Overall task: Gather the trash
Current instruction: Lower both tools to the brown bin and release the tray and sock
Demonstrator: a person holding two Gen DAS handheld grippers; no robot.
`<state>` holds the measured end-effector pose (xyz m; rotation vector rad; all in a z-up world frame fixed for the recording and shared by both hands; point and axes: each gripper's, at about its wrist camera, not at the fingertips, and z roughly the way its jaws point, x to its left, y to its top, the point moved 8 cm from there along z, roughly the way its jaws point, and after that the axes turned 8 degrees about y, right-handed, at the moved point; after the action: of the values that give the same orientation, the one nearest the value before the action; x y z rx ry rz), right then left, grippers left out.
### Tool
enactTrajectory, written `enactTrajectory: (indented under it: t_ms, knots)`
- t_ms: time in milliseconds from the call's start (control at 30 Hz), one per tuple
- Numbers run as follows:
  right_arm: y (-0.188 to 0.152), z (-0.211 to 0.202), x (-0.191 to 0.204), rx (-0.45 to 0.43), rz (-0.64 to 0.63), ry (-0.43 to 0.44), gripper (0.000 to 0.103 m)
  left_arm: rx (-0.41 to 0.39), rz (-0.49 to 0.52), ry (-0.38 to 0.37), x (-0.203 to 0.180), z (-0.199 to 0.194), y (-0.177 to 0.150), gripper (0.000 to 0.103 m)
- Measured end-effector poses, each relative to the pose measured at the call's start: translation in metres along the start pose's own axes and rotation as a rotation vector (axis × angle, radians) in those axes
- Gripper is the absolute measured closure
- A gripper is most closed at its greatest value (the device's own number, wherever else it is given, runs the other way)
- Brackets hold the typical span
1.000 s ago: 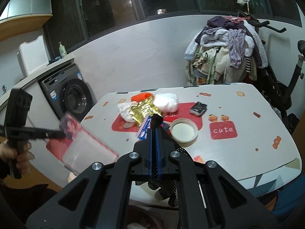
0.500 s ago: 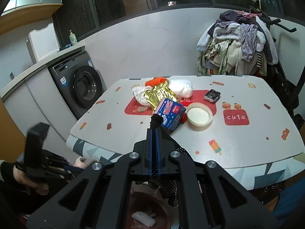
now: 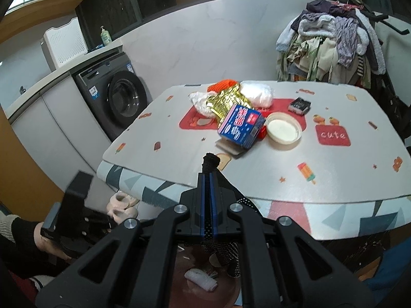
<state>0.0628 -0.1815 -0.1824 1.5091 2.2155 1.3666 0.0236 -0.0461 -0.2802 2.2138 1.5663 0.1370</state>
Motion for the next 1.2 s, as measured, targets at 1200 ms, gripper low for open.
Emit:
enactTrajectory:
  t_ms: [1200]
  knots:
    - [-0.121,0.085,0.011,0.418,0.219,0.081,0.092,-0.251,-0.217,0.188,0.054,-0.088,0.026,0.006]
